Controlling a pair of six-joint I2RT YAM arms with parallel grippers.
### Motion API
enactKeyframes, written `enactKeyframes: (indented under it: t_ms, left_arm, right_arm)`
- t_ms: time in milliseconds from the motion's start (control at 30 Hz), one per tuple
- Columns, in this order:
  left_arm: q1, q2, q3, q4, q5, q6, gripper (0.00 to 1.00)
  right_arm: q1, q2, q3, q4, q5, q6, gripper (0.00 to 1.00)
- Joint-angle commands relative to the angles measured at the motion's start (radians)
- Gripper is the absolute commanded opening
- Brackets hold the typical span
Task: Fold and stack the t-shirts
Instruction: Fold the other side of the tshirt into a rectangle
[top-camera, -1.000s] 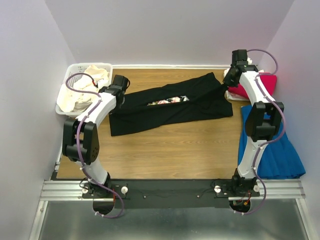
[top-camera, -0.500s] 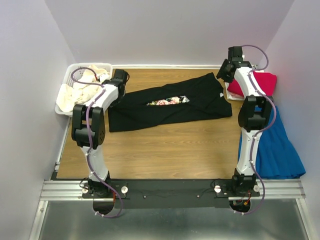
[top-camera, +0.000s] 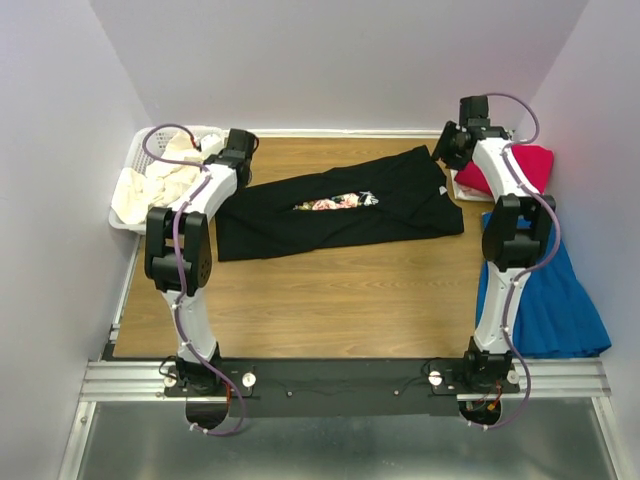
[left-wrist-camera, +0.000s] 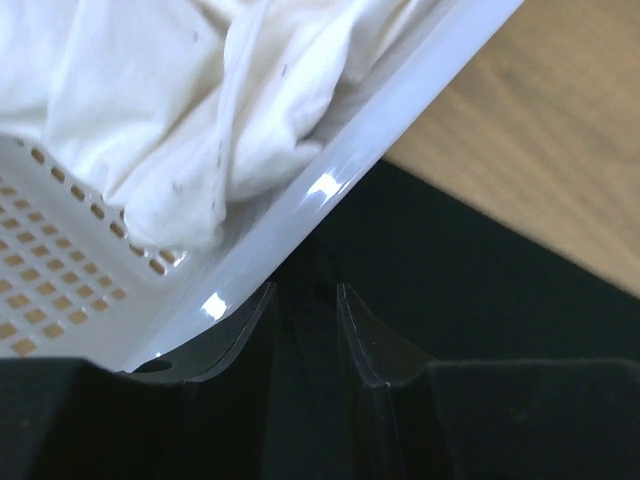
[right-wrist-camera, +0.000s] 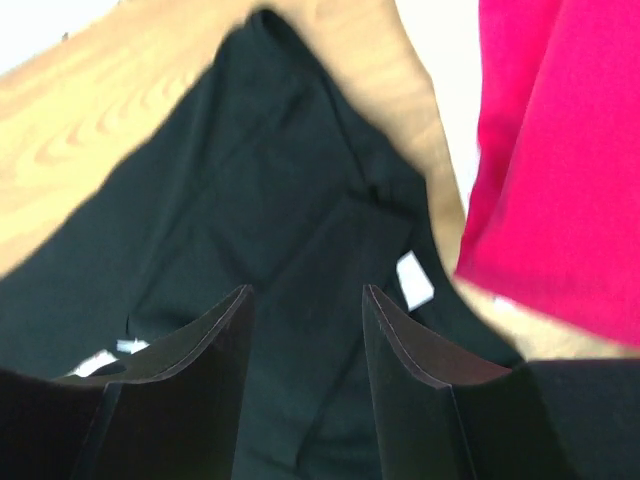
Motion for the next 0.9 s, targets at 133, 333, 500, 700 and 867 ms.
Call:
enactKeyframes:
  t_ms: [133,333,500,700,867]
  left_arm:
    - [0.008,-0.133,-0.171,0.019,0.075,0.101,0.39]
    - [0.007,-0.258,-0.35,0.045,0.137,0.178,0.38]
    - [-0.007,-0.314,-0.481,0.046,0.22,0.21,0.34]
    - [-0.015,-0.291,-0.516,0.072,0.286,0.187,0.33]
    - [-0.016,-0.262,-0.53,0.084,0.309,0.171,0.33]
  right_arm:
    - [0.015,-0.233,-0.291,0.022,-0.102,0.012,0.55]
    - [0.036,-0.288,-0.466,0.049,-0.119,0.052,0.55]
    - [0.039,-0.274,-0.526,0.077,-0.142,0.056,0.54]
    - [0.041,-0.201,-0.492,0.097,-0.175,0.012,0.54]
    - [0.039,-0.138,-0.463,0.1,-0.172,0.0,0.54]
